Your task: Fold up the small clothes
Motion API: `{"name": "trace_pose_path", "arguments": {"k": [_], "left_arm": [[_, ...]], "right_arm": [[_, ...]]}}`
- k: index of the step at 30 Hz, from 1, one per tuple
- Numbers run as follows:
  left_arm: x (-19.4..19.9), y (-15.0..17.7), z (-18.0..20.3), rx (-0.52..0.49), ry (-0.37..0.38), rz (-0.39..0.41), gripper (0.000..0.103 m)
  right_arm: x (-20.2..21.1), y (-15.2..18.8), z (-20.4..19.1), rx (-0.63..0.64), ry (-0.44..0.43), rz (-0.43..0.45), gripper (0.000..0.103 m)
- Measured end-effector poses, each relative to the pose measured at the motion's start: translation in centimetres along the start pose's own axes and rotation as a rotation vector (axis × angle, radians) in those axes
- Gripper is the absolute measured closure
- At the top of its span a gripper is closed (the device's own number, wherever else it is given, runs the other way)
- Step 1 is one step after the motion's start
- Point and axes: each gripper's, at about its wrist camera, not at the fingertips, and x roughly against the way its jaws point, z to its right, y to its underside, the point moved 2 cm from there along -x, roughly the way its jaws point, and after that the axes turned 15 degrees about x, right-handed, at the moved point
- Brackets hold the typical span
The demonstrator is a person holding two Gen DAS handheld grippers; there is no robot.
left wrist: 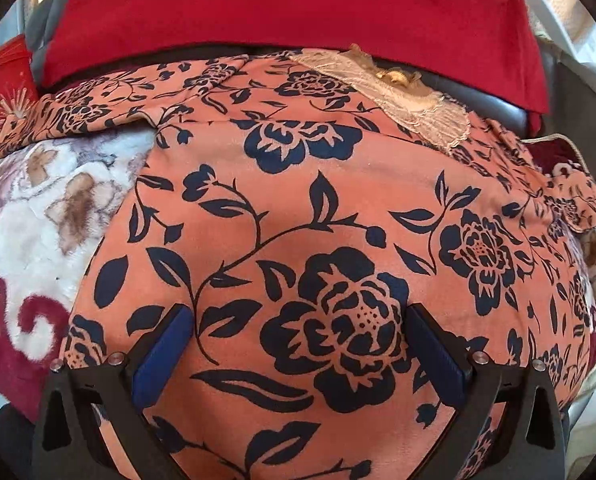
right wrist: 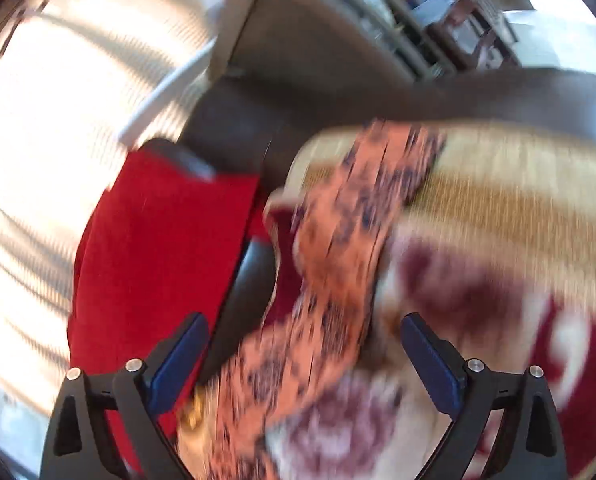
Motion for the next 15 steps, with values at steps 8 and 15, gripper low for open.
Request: {"name": "trace_pose_path", "arguments": {"k": [8,15], "left_arm": [[0.3,0.8,0.3,-0.018,0.01,0.049,0.0],[0.3,0.7,0.0,-0.022,0.029,0.034,0.0]], "right_arm": [[-5.2,-4.0,3.4,-0.104,0.066,-0.036,0.026],[-7.6,-4.8,1.7,-0.026,0.179,-0.133,0.09]]}}
